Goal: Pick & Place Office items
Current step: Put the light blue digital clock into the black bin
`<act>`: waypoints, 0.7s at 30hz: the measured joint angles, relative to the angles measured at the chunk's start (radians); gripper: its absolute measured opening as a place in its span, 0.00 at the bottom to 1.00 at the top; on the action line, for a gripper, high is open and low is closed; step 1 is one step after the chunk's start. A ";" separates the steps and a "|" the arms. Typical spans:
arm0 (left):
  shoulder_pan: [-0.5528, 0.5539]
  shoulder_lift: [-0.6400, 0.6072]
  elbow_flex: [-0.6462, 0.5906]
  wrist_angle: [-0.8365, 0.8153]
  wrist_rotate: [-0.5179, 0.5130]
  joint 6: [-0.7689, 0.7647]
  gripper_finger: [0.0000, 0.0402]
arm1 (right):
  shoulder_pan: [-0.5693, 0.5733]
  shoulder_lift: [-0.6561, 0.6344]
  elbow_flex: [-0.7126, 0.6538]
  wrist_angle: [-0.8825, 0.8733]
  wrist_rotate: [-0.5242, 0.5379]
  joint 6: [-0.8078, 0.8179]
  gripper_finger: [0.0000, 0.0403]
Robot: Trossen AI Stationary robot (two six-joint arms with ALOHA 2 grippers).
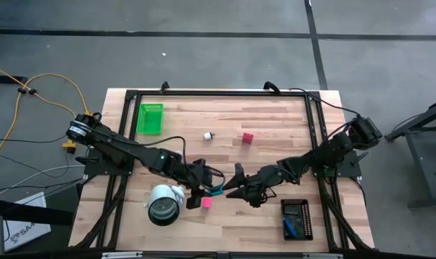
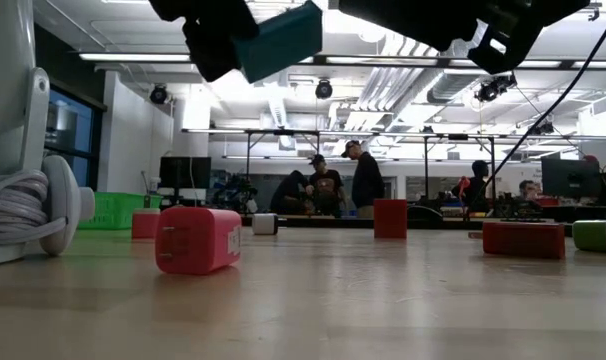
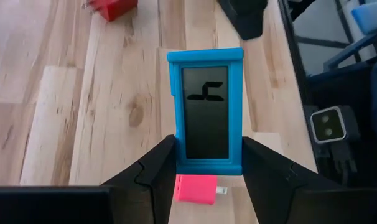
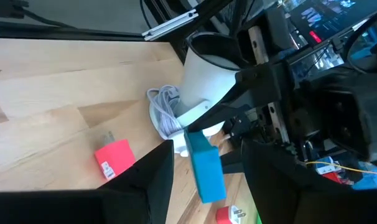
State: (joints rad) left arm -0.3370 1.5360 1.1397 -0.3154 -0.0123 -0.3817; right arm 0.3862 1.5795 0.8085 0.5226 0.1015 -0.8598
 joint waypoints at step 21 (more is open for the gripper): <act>0.000 0.000 0.000 0.079 0.000 0.000 0.39 | 0.000 0.000 0.000 0.013 -0.027 0.003 0.43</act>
State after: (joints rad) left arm -0.3370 1.5356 1.1397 -0.2368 -0.0120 -0.3813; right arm 0.3862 1.5791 0.8085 0.5352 0.0744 -0.8571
